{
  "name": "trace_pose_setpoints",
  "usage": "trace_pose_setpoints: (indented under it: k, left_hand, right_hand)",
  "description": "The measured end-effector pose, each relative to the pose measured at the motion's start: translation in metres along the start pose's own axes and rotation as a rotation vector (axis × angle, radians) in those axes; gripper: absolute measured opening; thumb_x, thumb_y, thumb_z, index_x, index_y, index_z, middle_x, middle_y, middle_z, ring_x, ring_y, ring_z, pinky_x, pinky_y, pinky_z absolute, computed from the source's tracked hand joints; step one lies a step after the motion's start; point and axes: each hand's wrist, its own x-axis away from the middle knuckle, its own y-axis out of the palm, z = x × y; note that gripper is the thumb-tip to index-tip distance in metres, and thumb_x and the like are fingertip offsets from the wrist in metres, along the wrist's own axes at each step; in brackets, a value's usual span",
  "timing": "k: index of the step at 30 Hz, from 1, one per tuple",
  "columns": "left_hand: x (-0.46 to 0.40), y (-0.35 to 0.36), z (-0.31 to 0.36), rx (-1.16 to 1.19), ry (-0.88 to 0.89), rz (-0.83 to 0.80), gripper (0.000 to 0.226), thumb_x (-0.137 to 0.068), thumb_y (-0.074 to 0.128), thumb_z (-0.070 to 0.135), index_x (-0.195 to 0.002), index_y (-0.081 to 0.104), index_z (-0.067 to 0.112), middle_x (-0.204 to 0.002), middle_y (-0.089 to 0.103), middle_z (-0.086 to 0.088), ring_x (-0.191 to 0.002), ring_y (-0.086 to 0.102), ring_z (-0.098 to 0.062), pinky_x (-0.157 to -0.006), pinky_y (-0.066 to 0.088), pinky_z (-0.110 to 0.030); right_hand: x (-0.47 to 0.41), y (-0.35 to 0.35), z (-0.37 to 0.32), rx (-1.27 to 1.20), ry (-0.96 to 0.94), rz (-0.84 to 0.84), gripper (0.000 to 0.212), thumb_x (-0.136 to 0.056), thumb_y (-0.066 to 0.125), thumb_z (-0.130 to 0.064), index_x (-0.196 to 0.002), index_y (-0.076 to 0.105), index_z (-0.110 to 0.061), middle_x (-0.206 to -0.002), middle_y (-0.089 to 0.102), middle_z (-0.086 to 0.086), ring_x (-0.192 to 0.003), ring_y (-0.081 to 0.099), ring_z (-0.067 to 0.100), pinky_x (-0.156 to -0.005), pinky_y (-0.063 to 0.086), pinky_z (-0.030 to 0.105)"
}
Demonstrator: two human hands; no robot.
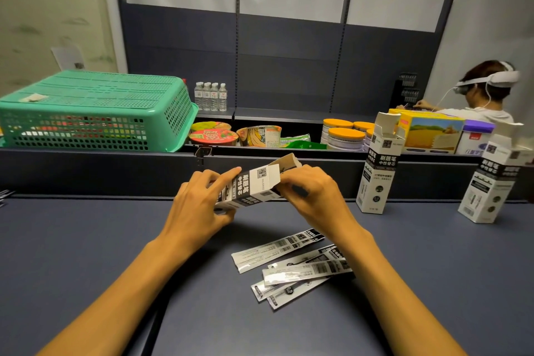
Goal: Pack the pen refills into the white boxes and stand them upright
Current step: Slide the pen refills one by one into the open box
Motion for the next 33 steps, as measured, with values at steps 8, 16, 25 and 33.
trace_pose_setpoints:
  k: [8, 16, 25, 33]
  left_hand:
    - [0.0, -0.001, 0.0, -0.002, -0.01, 0.008, 0.085, -0.066, 0.082, 0.026, -0.142, 0.044, 0.028, -0.104, 0.056, 0.0, -0.091, 0.048, -0.017, -0.07, 0.039, -0.028]
    - [0.0, -0.001, -0.001, -0.002, -0.007, 0.0, 0.087, -0.064, 0.084, 0.026, -0.142, 0.044, 0.028, -0.104, 0.056, 0.0, -0.091, 0.048, -0.017, -0.07, 0.043, -0.03]
    - [-0.001, -0.001, -0.003, -0.008, -0.018, 0.005, 0.086, -0.065, 0.083, 0.025, -0.142, 0.044, 0.028, -0.104, 0.056, -0.001, -0.091, 0.048, -0.018, -0.069, 0.041, -0.03]
    - [-0.001, -0.005, -0.011, -0.014, -0.07, 0.016, 0.083, -0.066, 0.081, 0.024, -0.141, 0.045, 0.026, -0.104, 0.056, -0.003, -0.092, 0.049, -0.022, -0.069, 0.046, -0.037]
  right_hand:
    - [-0.002, -0.006, 0.001, -0.131, 0.114, 0.089, 0.034, -0.089, 0.06, -0.032, -0.12, 0.061, -0.019, -0.111, 0.067, -0.004, -0.084, 0.064, 0.009, -0.074, 0.057, 0.032]
    - [0.001, 0.0, -0.009, -0.123, 0.092, -0.146, 0.038, -0.09, 0.044, -0.034, -0.117, 0.067, -0.021, -0.118, 0.066, -0.007, -0.103, 0.052, 0.0, -0.086, 0.05, 0.022]
    - [0.001, -0.01, -0.002, -0.214, 0.183, -0.057, 0.037, -0.087, 0.047, -0.03, -0.121, 0.062, -0.027, -0.11, 0.065, -0.007, -0.095, 0.059, 0.01, -0.081, 0.054, 0.033]
    - [0.011, -0.026, 0.029, -0.162, 0.428, -0.362, 0.019, -0.09, 0.062, -0.033, -0.107, 0.069, -0.028, -0.1, 0.069, -0.013, -0.091, 0.062, 0.002, -0.085, 0.054, 0.033]
